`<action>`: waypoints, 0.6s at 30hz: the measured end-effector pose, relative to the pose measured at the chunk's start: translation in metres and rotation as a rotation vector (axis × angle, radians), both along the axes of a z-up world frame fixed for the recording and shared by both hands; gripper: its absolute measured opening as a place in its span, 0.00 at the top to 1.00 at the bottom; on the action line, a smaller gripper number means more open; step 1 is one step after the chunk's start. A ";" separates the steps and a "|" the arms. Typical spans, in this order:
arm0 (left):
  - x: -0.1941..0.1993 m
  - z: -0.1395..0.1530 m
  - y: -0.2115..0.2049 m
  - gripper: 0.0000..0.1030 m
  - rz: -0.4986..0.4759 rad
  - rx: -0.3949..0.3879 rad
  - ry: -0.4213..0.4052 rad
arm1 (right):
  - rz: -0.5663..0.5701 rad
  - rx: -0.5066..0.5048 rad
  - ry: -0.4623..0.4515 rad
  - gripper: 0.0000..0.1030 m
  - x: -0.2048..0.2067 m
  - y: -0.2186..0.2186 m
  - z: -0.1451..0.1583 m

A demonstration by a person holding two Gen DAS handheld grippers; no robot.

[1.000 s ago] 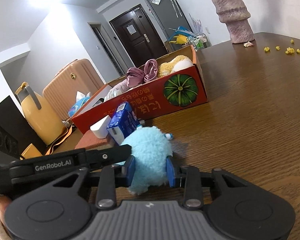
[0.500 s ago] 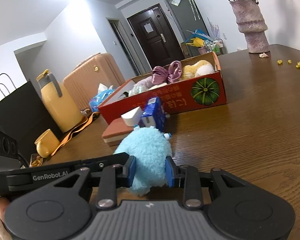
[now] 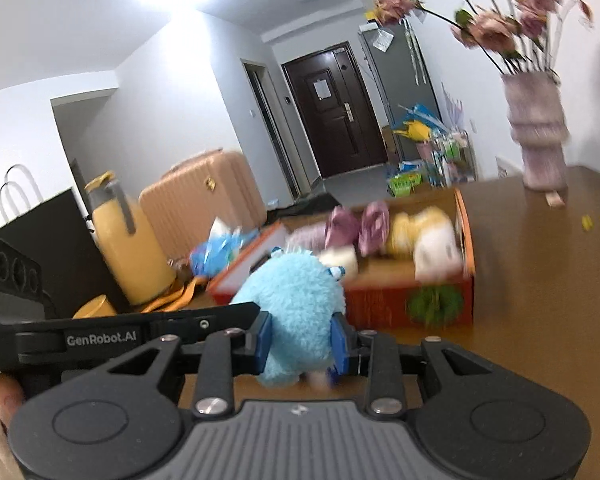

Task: Organize soft objects
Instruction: 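Carry the blue plush with both tools into the box and release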

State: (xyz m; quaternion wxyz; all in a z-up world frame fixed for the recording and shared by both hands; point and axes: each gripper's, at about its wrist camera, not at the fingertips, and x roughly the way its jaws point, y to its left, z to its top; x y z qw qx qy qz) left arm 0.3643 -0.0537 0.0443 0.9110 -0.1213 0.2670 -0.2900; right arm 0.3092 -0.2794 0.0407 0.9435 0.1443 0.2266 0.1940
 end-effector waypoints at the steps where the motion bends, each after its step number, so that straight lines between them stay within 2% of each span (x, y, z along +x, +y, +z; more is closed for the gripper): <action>1: 0.018 0.004 0.000 0.62 0.009 -0.007 0.016 | 0.004 0.007 0.006 0.71 0.018 -0.002 0.007; 3: 0.057 0.010 -0.002 0.62 0.028 -0.007 0.040 | 0.013 0.013 0.028 0.71 0.061 -0.004 0.015; 5: 0.086 0.009 -0.008 0.62 0.048 0.030 0.053 | 0.024 0.036 0.079 0.71 0.100 -0.007 0.015; 7: 0.116 0.002 -0.013 0.62 0.064 0.057 0.088 | 0.027 0.063 0.145 0.71 0.137 -0.009 0.010; 10: 0.146 -0.018 -0.015 0.62 0.067 0.106 0.145 | 0.031 0.043 0.240 0.71 0.181 -0.008 -0.006; 14: 0.172 -0.046 -0.017 0.62 0.068 0.171 0.225 | 0.037 -0.012 0.325 0.71 0.211 0.002 -0.033; 18: 0.172 -0.048 -0.010 0.61 0.051 0.195 0.221 | 0.059 -0.081 0.373 0.71 0.220 0.017 -0.050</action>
